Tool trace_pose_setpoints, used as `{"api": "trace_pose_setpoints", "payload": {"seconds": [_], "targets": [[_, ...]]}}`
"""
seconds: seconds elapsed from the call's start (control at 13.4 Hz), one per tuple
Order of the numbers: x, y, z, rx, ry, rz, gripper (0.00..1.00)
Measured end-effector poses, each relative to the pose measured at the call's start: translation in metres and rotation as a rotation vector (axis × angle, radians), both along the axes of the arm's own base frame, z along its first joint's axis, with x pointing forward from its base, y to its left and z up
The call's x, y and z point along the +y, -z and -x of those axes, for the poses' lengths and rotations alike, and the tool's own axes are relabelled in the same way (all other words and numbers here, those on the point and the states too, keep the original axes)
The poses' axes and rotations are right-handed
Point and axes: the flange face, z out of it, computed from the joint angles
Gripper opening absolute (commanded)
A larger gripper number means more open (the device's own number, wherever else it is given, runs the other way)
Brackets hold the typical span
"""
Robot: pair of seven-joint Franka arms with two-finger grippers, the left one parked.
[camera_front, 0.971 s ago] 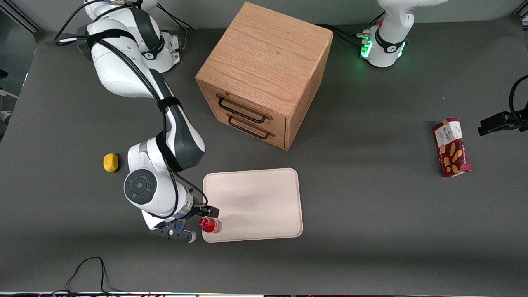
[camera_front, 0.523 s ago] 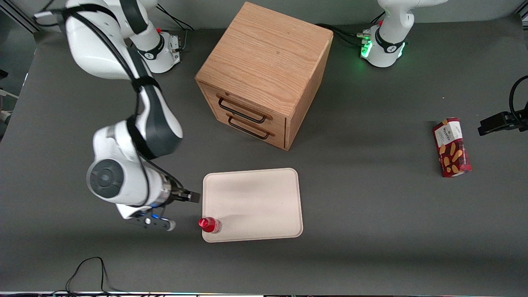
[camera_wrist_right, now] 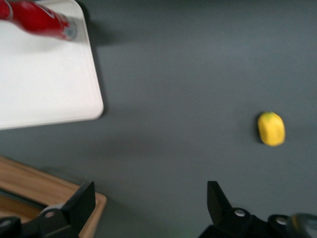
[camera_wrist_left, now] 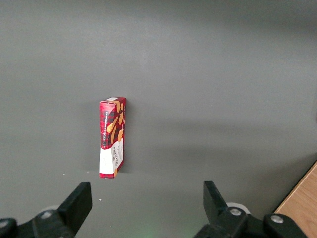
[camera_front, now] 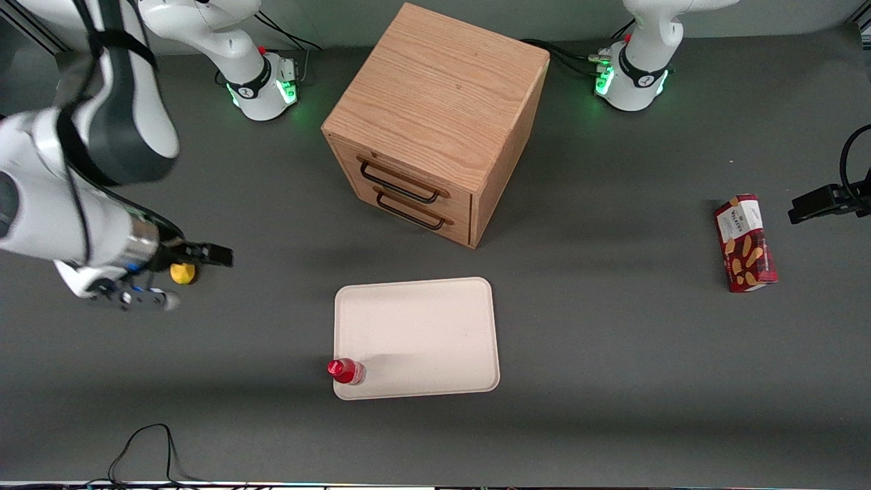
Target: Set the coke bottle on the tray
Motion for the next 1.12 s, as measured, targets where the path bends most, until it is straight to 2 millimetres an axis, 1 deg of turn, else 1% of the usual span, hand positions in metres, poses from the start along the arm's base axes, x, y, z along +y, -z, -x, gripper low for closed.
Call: {"api": "trace_pose_setpoints", "payload": {"seconds": [0.07,0.22,0.37,0.6,0.82,0.97,1.12], "targets": [[-0.013,-0.010,0.016,-0.002,-0.001,-0.011,1.00],[-0.023,-0.028,0.042,-0.012,-0.002,-0.025,1.00],[-0.031,-0.045,0.057,-0.018,0.001,-0.033,1.00],[-0.041,-0.058,0.071,0.006,0.000,-0.004,1.00],[-0.038,-0.068,0.081,0.020,-0.022,0.040,1.00],[-0.042,-0.071,0.088,0.014,-0.018,0.043,1.00],[-0.051,-0.073,0.094,0.010,-0.002,0.038,1.00]]}}
